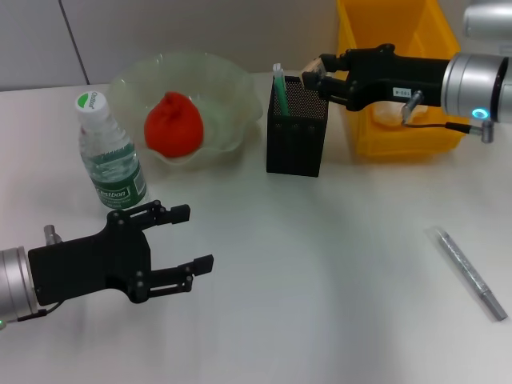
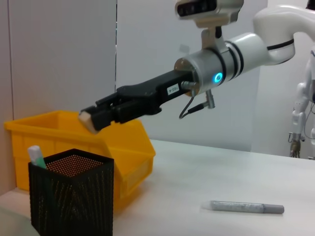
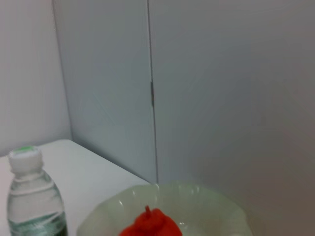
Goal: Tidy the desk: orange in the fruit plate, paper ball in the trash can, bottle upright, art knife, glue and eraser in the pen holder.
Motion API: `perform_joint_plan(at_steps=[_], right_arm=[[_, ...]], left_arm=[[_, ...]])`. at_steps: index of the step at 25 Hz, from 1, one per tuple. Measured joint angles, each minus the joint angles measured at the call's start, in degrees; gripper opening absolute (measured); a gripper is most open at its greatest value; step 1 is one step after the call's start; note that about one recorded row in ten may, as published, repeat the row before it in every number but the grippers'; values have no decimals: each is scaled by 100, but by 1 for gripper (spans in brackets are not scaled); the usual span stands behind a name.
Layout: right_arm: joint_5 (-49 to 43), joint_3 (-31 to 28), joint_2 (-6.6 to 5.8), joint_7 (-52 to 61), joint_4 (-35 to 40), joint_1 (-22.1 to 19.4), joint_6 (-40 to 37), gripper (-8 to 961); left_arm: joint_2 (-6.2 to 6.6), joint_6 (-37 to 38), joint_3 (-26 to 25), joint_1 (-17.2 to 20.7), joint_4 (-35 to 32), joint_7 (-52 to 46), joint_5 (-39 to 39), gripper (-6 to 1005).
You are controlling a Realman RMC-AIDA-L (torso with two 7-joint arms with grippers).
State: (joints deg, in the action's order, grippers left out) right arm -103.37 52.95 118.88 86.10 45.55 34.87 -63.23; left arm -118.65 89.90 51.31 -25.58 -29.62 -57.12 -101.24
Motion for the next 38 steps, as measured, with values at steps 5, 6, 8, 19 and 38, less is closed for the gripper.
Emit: perform_joint_plan(at_steps=[5, 6, 8, 19, 38], right_arm=[[0, 9, 7, -155, -252, 78, 192, 401], [1, 8, 10, -179, -272, 78, 210, 401], [6, 9, 13, -228, -327, 89, 219, 401], [59, 4, 29, -280, -472, 184, 451, 403], [83, 5, 35, -280, -439, 214, 491, 626]], left_arm=[[0, 79, -30, 0, 0, -1, 0, 802], [0, 96, -35, 0, 0, -1, 0, 802], [0, 106, -42, 1, 0, -1, 0, 802], [0, 107, -43, 1, 0, -1, -1, 802], [9, 163, -23, 27, 0, -1, 134, 802]])
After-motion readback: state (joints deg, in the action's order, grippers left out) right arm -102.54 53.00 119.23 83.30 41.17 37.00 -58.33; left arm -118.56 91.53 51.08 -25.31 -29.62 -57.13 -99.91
